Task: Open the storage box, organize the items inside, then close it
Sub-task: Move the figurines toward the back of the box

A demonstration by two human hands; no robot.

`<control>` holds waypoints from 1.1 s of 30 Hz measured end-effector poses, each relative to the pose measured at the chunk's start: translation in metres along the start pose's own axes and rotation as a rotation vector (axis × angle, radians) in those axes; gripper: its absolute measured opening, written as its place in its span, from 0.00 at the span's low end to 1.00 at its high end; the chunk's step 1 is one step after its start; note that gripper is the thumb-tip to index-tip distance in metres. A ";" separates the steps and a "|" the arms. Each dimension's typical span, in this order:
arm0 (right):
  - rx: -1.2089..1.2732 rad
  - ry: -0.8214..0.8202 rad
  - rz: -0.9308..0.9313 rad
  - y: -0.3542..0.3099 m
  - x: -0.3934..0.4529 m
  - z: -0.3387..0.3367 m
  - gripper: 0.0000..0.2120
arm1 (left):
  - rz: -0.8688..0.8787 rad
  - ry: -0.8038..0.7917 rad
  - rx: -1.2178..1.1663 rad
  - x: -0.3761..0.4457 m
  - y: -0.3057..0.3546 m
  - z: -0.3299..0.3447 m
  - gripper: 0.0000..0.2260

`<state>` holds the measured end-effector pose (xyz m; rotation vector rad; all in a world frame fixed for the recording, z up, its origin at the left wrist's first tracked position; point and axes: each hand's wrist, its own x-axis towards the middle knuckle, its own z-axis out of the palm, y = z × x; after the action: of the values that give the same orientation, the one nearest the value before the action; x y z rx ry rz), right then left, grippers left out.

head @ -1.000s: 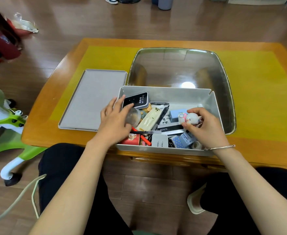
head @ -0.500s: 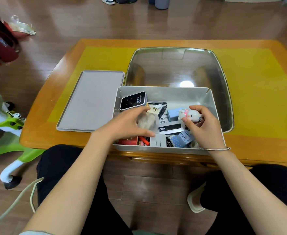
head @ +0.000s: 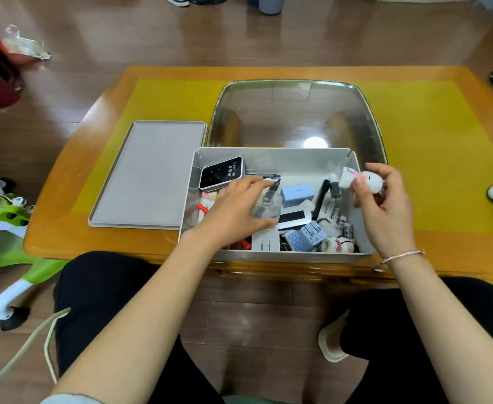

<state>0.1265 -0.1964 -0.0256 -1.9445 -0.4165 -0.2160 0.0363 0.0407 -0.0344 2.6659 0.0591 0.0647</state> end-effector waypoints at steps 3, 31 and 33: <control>-0.008 0.031 0.036 0.007 0.003 -0.008 0.20 | 0.152 -0.048 0.073 0.011 0.026 0.011 0.28; -0.131 0.125 0.051 0.031 -0.008 0.005 0.13 | 0.690 -0.334 0.410 0.053 0.089 0.048 0.22; -0.128 0.130 0.044 0.030 -0.008 0.005 0.13 | 0.676 -0.345 0.406 0.055 0.091 0.049 0.21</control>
<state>0.1306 -0.2042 -0.0559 -2.0492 -0.2793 -0.3457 0.0967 -0.0594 -0.0350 2.9193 -1.0355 -0.2126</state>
